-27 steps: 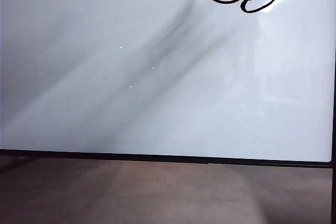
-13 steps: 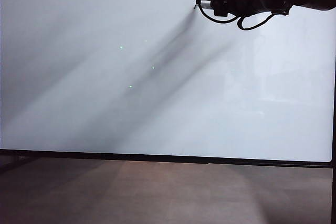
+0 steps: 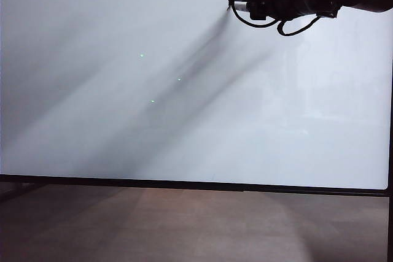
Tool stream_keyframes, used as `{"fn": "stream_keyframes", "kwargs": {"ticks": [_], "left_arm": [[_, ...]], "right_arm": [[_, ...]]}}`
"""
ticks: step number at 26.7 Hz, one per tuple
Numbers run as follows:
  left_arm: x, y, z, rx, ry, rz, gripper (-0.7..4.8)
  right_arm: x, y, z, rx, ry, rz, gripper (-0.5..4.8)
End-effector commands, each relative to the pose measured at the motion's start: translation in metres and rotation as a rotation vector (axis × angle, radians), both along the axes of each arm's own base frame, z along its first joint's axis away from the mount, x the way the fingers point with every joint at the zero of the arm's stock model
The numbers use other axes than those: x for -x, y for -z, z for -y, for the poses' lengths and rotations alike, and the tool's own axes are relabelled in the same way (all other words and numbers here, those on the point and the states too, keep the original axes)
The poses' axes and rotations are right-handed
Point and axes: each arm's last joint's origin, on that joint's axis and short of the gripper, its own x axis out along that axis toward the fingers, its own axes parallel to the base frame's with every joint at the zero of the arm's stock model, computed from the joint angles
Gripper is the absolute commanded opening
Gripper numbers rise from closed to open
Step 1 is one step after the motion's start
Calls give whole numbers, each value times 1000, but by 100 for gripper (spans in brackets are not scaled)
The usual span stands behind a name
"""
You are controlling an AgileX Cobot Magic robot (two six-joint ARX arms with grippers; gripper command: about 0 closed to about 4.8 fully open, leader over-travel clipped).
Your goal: Reach to the right to find the marker pen, pick it up, and write the number 6 on the whiteboard.
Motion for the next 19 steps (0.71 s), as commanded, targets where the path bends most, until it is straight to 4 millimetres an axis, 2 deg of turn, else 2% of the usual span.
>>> {"fn": "stream_keyframes", "kwargs": {"ticks": [1, 19], "left_arm": [[1, -3, 0, 10, 6, 19, -7], [1, -3, 0, 9, 5, 19, -7]], "right_arm": [[0, -5, 1, -17, 33, 10, -1], [0, -4, 4, -47, 122, -3, -1]]}}
